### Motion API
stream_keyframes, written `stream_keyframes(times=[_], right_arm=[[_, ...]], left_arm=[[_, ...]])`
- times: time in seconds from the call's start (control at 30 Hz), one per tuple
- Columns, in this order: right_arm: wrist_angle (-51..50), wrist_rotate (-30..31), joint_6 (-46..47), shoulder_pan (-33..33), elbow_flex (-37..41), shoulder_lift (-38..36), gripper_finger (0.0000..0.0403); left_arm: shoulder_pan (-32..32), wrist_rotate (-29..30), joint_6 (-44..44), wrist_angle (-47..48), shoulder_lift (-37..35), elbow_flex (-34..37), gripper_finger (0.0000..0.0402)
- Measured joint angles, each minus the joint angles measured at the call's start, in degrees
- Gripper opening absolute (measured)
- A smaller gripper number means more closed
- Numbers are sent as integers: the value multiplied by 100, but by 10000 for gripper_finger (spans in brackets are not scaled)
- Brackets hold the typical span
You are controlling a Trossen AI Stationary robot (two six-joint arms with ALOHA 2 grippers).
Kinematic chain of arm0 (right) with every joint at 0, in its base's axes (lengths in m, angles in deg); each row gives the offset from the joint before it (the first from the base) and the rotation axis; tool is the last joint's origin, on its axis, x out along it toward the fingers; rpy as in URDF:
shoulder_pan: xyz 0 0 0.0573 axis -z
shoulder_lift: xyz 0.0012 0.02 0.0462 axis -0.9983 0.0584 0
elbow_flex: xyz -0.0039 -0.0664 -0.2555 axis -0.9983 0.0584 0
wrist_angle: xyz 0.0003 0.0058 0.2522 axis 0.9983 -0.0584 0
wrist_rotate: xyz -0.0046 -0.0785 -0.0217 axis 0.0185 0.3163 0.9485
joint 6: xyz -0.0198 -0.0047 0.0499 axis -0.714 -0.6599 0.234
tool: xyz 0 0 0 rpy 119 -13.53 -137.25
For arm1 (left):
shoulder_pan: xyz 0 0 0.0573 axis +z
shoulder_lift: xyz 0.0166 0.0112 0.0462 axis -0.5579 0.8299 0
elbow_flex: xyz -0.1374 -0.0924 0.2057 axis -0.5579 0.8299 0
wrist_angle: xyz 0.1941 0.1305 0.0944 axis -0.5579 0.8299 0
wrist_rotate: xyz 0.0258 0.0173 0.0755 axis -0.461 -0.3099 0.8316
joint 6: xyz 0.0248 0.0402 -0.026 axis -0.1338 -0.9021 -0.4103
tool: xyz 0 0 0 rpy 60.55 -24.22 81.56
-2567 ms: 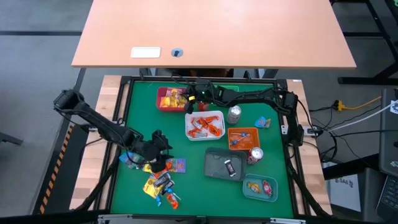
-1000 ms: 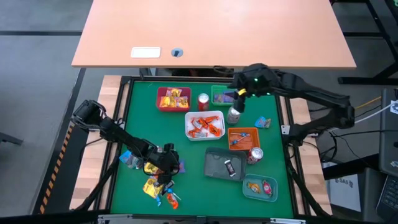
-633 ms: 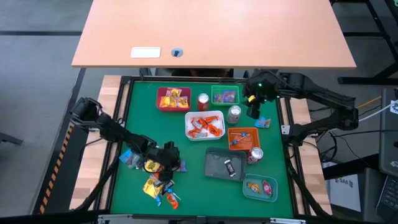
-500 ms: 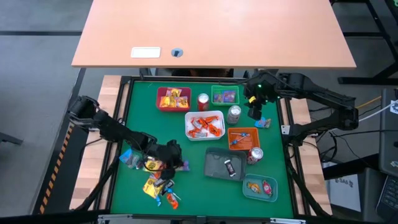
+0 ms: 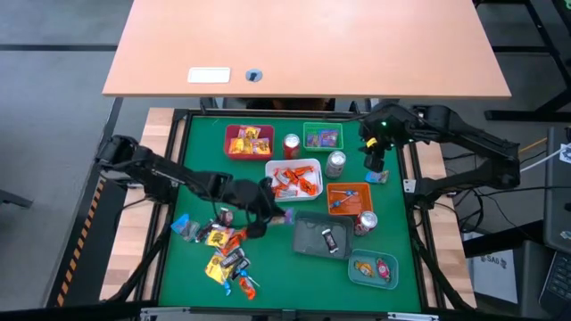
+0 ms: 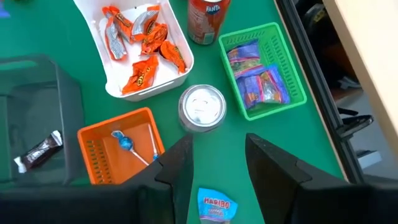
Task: Sort candy
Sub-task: Put the violet candy into the green bin
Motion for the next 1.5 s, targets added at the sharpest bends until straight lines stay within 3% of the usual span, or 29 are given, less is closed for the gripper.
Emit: stream_keyframes(times=[0.3, 0.5, 0.9, 1.5], right_arm=[[110, 2, 462, 0, 904, -520, 143], [520, 20, 857, 0, 1724, -817, 143], [483, 566, 1196, 0, 2057, -829, 143], [435, 577, 1204, 0, 2057, -829, 143]], left_arm=[[1067, 66, -1426, -214, 0, -554, 0], [1732, 68, -2158, -1187, 1, -701, 0], [2625, 69, -2183, -3542, 1047, -717, 0], [2984, 56, -2178, -3623, 3179, -2349, 0]])
